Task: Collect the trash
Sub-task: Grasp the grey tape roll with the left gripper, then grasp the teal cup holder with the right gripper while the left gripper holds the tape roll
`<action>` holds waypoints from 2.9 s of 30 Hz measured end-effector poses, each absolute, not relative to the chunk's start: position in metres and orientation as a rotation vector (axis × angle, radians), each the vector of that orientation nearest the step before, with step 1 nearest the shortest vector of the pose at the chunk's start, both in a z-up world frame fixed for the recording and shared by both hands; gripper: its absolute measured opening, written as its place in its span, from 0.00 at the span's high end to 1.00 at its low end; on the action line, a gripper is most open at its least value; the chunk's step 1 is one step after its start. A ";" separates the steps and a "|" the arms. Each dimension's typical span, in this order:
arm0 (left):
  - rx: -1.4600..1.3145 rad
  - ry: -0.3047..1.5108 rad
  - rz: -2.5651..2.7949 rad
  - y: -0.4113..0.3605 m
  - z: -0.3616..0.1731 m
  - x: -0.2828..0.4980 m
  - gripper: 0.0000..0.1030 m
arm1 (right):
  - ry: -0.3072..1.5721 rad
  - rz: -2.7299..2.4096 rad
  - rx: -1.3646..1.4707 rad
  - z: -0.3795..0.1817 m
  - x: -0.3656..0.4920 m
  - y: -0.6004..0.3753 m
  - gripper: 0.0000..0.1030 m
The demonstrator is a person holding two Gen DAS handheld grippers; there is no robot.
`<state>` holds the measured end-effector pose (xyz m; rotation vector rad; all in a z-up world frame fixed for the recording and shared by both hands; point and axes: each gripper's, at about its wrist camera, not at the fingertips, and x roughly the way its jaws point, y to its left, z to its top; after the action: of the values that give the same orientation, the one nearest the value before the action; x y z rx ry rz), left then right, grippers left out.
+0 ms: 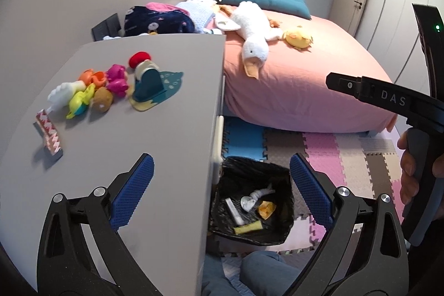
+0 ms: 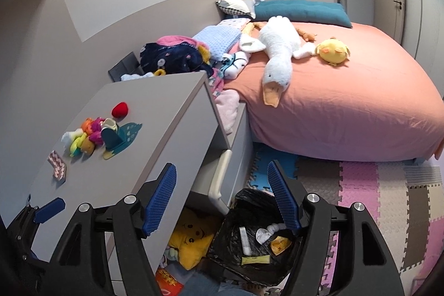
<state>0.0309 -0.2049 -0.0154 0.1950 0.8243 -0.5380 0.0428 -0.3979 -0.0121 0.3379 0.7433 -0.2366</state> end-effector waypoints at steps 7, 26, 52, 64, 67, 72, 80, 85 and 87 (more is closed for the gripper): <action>0.190 0.815 -0.474 -0.181 -0.017 0.037 0.08 | 0.754 -0.176 0.314 -0.014 0.057 -0.372 0.33; 0.100 0.829 -0.301 -0.095 -0.028 0.076 0.08 | 0.792 -0.040 0.243 -0.024 0.108 -0.303 0.33; -0.010 0.890 -0.146 -0.014 -0.056 0.162 0.21 | 0.843 0.071 0.152 -0.050 0.204 -0.248 0.33; -0.049 0.942 -0.127 -0.007 -0.072 0.196 0.44 | 0.874 0.060 0.138 -0.064 0.243 -0.236 0.33; -0.033 0.937 -0.122 -0.007 -0.073 0.197 0.48 | 0.882 0.050 0.112 -0.067 0.252 -0.232 0.33; -0.028 0.931 -0.106 -0.003 -0.073 0.201 0.58 | 0.897 0.039 0.083 -0.075 0.261 -0.227 0.48; -0.019 0.925 -0.091 -0.002 -0.074 0.200 0.59 | 0.880 0.033 0.049 -0.075 0.260 -0.221 0.54; -0.045 0.915 -0.096 0.001 -0.074 0.196 0.62 | 0.872 0.051 0.082 -0.070 0.255 -0.221 0.54; -0.040 0.911 -0.088 0.002 -0.073 0.194 0.64 | 0.861 0.057 0.095 -0.065 0.251 -0.223 0.54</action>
<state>0.1944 0.0016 -0.0730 -0.0397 0.9114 -0.0883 0.2511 -0.2228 -0.0652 0.0945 0.8612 0.0568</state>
